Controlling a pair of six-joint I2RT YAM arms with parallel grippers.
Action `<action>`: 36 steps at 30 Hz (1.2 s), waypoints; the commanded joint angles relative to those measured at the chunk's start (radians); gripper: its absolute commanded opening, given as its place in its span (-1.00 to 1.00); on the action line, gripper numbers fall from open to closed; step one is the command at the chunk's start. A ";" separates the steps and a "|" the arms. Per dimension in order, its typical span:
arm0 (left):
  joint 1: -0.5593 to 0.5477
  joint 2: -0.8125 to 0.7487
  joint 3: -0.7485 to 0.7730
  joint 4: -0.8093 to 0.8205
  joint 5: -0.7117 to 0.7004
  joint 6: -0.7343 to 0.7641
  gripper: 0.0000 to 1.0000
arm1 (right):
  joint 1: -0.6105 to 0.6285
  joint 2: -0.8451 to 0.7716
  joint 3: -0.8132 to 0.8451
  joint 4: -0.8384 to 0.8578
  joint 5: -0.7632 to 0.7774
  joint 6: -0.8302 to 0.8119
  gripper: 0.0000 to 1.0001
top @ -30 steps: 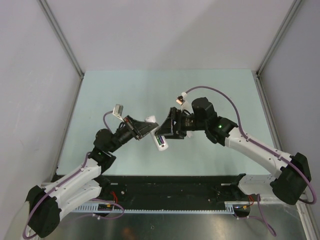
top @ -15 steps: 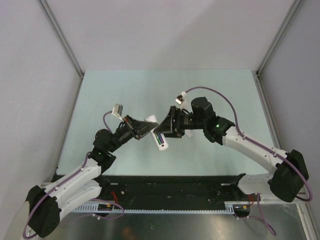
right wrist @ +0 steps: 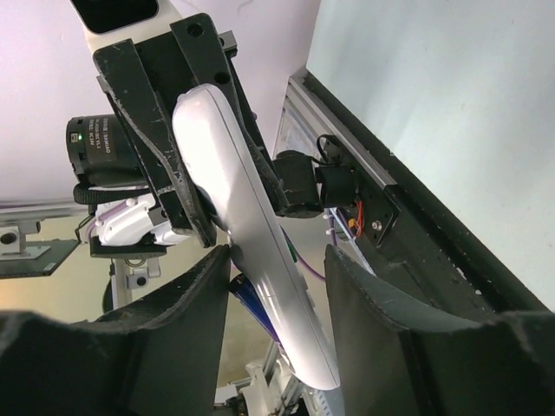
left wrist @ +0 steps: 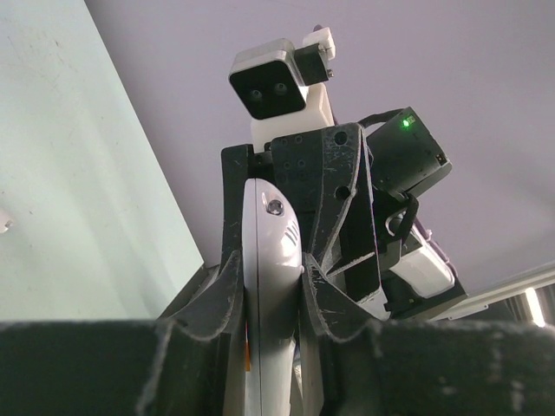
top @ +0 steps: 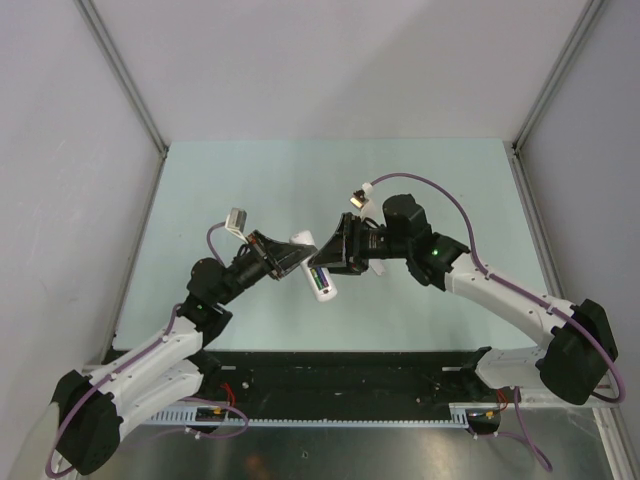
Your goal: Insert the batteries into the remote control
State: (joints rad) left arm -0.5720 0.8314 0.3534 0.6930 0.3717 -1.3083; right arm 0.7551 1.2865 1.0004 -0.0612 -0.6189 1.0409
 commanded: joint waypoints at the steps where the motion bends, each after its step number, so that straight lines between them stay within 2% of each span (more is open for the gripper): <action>1: -0.002 -0.012 0.015 0.094 -0.010 -0.023 -1.00 | 0.000 -0.019 -0.019 -0.015 -0.005 -0.016 -0.02; 10: 0.011 -0.015 0.038 0.096 -0.008 -0.031 -1.00 | 0.013 -0.035 -0.057 -0.006 -0.010 -0.013 -0.17; 36: 0.043 0.000 0.076 0.120 0.012 -0.054 -1.00 | 0.098 -0.027 -0.102 0.001 0.018 -0.044 -0.24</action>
State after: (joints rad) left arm -0.5426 0.8371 0.3534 0.6762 0.4309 -1.3266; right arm 0.7986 1.2522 0.9298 0.0357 -0.5682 1.0424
